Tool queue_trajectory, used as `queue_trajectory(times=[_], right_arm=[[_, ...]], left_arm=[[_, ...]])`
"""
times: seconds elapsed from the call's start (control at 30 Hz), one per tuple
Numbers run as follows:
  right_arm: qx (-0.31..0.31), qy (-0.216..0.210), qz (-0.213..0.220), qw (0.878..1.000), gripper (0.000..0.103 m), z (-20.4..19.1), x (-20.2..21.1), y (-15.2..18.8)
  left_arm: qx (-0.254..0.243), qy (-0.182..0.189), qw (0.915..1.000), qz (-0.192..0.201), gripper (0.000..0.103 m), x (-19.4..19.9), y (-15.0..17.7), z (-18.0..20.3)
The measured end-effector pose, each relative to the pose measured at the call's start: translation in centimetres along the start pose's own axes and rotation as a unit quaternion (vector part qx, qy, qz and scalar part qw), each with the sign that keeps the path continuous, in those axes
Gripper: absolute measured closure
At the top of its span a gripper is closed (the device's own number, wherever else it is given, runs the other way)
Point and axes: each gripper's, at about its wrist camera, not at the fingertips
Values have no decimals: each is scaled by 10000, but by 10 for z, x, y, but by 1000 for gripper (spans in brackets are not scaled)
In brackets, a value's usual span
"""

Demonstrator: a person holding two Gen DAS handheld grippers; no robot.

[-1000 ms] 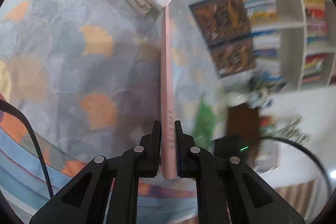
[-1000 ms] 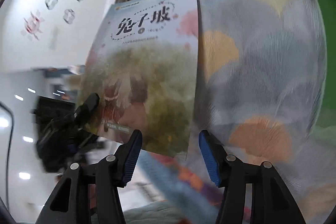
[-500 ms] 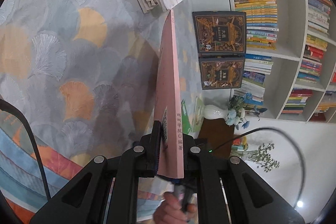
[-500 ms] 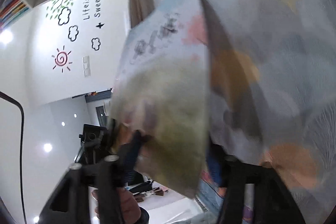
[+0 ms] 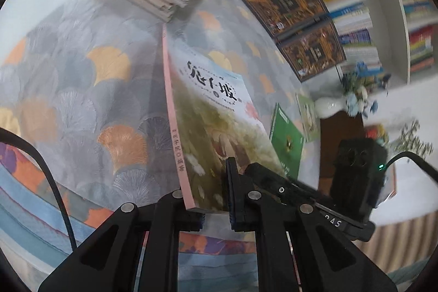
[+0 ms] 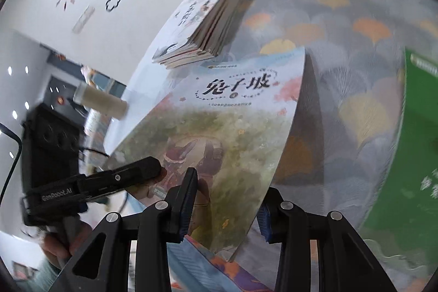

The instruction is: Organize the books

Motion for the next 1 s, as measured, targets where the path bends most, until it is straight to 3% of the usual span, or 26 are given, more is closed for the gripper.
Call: queue_trajectory(times=[0.13, 0.43, 1.0], right_arm=[[194, 130, 85, 9997, 64, -8, 6, -1], [678, 486, 215, 9963, 64, -36, 19, -5], [907, 553, 307, 9939, 64, -56, 33, -10]], left_arm=[[-27, 188, 9998, 97, 93, 6, 6, 1], [-216, 238, 9993, 200, 90, 17, 11, 13], [-389, 303, 9979, 426, 89, 42, 12, 13]])
Point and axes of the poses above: each gripper's, at about its wrist camera, not at the fingertips, and x roughly against the way its jaws point, z to its right, y to its underside, and after that the axes turned 15 degrees about -z, right-handed
